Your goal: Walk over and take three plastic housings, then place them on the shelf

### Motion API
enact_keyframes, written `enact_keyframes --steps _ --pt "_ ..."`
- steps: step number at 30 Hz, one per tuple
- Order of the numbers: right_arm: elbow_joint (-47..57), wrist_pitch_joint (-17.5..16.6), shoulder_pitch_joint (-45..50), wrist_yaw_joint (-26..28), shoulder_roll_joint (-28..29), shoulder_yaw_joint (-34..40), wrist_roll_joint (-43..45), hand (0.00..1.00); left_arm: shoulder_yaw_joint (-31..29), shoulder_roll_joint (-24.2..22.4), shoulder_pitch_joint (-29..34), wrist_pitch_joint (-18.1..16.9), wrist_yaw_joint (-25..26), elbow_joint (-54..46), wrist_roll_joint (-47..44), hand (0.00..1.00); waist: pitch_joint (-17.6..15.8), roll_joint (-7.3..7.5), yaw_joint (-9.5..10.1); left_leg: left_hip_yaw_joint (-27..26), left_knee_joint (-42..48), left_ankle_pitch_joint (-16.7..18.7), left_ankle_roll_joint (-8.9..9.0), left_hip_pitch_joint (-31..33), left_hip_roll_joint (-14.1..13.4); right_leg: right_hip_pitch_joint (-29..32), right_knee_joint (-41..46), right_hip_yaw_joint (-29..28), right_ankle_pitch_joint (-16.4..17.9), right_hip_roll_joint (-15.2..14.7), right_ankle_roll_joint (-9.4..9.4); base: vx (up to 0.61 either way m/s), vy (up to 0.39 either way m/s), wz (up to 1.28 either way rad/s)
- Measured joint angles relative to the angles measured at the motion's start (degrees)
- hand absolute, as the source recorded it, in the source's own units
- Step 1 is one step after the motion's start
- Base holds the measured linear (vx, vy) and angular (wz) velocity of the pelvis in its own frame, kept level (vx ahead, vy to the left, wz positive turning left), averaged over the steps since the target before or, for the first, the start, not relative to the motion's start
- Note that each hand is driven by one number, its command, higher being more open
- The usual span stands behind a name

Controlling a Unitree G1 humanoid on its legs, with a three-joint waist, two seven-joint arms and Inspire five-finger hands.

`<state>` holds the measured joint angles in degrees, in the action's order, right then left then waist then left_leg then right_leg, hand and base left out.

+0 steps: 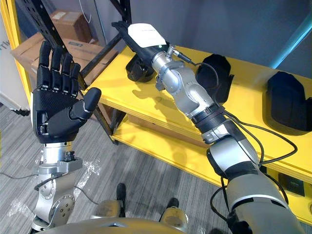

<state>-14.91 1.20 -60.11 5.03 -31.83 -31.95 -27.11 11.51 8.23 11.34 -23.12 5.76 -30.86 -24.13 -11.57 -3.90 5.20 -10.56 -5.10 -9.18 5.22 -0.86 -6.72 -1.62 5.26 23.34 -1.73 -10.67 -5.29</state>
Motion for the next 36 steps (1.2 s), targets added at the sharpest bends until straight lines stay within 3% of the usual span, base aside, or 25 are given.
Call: enact_keyframes --steps 6,11,13,21,28,36 --pt "9.8 -5.3 2.6 0.6 -2.6 4.7 5.1 1.0 -0.1 0.9 -2.2 1.4 0.1 0.0 -0.3 1.0 1.0 0.31 -0.86 -1.5 0.0 1.0 0.5 -1.5 -0.1 -2.0 -3.4 -1.3 -2.0 0.7 -0.03 -0.01 0.006 -0.13" --pt "14.8 -5.0 6.1 7.8 -2.8 1.7 5.0 1.0 -0.6 0.9 -2.6 5.6 0.1 0.2 -0.7 1.0 3.5 0.61 -2.2 -1.9 0.0 1.2 0.32 -1.8 0.0 -3.0 -5.6 -1.5 -3.0 1.0 -0.13 0.01 -0.003 -0.05" --pt "14.4 -3.9 7.7 9.8 -2.8 0.7 5.0 1.0 -0.6 0.9 -2.6 7.0 0.0 0.4 -0.7 1.0 3.6 0.66 -1.86 -1.8 0.0 1.1 0.31 -2.0 0.0 -3.7 -6.4 -1.3 -3.4 1.2 -0.14 0.0 0.0 0.0" --pt "2.7 -2.8 7.2 14.1 -1.6 -2.0 2.7 1.0 -1.9 0.9 -1.6 7.7 -1.9 2.0 -0.5 1.0 3.7 0.86 -0.15 -0.5 0.0 1.1 0.5 -1.3 0.1 -4.9 -9.1 0.2 -4.6 1.7 -0.06 0.01 -0.008 0.08" --pt "-6.5 -1.5 1.6 14.3 -1.5 -3.3 2.6 1.0 -2.4 0.8 1.3 7.7 -5.1 2.0 0.0 1.0 3.9 1.05 1.32 1.4 0.0 0.4 0.14 0.6 0.2 -4.5 -9.6 1.9 -4.8 1.9 0.18 0.03 -0.012 0.14" --pt "-14.4 -1.6 -3.3 14.1 -1.4 -3.7 2.5 1.0 -2.4 0.7 2.1 6.8 -3.7 2.0 0.7 1.0 3.7 0.87 1.67 2.8 0.0 -0.3 0.08 2.2 0.1 -2.9 -7.9 3.1 -3.6 1.8 0.71 0.01 -0.009 0.09"
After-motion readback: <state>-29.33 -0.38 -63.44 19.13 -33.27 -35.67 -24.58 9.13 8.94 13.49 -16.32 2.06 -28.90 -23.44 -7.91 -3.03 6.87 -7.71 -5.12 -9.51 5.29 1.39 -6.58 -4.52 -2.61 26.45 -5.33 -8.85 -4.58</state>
